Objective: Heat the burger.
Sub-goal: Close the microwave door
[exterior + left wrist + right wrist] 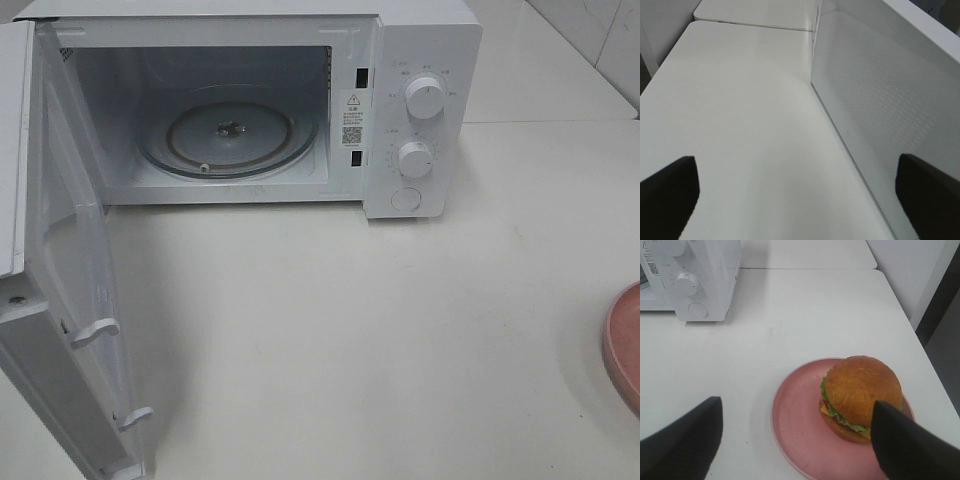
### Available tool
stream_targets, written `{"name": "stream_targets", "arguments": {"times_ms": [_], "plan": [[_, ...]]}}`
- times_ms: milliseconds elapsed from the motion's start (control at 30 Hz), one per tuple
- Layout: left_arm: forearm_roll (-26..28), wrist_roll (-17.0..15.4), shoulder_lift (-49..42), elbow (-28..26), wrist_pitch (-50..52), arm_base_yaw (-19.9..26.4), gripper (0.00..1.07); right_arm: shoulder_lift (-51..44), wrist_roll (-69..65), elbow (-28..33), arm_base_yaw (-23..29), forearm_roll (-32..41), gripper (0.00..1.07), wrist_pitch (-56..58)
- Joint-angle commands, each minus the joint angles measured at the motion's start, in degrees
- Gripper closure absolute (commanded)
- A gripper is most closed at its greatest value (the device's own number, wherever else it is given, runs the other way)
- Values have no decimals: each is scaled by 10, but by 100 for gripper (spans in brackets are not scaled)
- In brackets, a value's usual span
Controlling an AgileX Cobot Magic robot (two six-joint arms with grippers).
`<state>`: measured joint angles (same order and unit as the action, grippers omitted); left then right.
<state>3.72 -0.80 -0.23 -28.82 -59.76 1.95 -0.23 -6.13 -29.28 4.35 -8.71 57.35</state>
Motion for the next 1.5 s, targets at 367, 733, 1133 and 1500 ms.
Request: {"name": "stream_targets", "arguments": {"times_ms": [367,733,1133,1500], "plan": [[6,-7,2,-1,9,2,8,-14,-2,1,-3,2,31,-3],[-7,-55,72,-15,147,2,55,-14,-3,1,-3,2,31,-3],[-52,-46,172,7,260,2,107,-14,-3,1,-3,2,31,-3],[-52,-7,240,105,524,2,107,-14,-3,1,-3,2,31,-3]]}}
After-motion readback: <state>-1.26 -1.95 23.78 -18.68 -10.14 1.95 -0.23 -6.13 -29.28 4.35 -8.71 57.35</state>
